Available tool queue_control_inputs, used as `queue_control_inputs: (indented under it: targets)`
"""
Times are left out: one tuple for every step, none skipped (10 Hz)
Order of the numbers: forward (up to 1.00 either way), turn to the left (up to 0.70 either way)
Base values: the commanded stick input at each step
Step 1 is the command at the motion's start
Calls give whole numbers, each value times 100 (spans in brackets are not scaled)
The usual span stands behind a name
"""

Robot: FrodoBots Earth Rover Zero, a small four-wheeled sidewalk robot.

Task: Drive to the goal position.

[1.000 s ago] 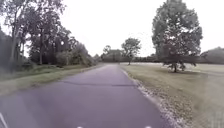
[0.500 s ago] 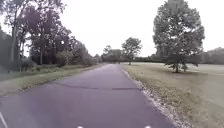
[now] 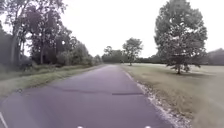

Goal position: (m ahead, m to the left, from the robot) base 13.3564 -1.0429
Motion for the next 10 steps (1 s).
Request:
queue_control_inputs:
  targets:
    - [70, 0]
    - [70, 0]
    - [70, 0]
    - [70, 0]
    - [70, 0]
    - [70, 0]
    - [70, 0]
    - [70, 0]
    - [70, 0]
    - [70, 0]
